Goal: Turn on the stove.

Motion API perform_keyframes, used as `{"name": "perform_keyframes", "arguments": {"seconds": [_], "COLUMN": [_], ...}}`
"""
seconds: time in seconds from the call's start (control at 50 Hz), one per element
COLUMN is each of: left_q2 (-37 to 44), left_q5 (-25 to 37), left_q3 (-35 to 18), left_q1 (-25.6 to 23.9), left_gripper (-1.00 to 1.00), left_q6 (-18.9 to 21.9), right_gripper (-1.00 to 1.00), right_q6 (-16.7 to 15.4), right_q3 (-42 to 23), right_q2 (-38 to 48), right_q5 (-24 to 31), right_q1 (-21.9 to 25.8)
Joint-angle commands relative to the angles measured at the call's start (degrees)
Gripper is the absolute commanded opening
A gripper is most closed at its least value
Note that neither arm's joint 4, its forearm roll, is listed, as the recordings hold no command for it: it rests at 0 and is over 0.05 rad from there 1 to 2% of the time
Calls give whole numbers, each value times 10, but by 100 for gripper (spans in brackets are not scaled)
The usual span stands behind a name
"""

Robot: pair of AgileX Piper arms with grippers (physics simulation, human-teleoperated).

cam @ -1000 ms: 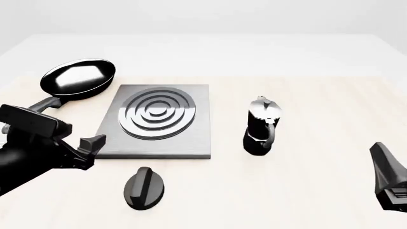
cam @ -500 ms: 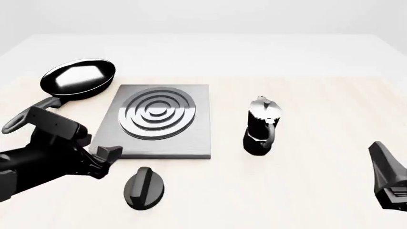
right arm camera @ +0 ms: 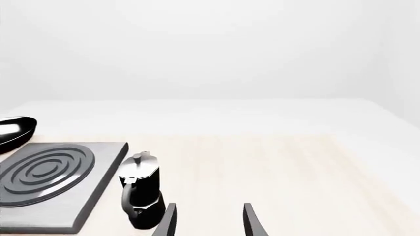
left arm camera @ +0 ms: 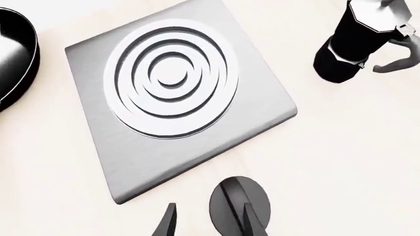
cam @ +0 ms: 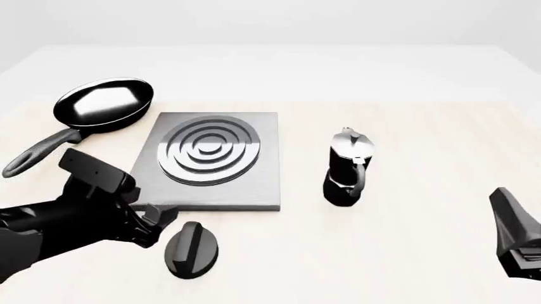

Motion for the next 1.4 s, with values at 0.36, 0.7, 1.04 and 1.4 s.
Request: {"name": "perform_keyframes", "arguments": {"seconds": [0.36, 0.7, 1.04, 1.4], "left_q2": [35, 82, 119, 160], "left_q5": [-13, -53, -88, -129], "left_q3": [-4, 2, 8, 19], "left_q1": [-59, -84, -83, -57], "left_gripper": [100, 100, 100, 100], "left_q6": [-39, -63, -78, -77], "right_gripper": [100, 100, 100, 100], "right_q6": [8, 15, 21, 25], "right_q3": [0, 0, 0, 0], "right_q2": [5, 26, 49, 60], "right_q5": [-2, -18, -37, -44], "right_q1": [5, 9, 12, 13]}}
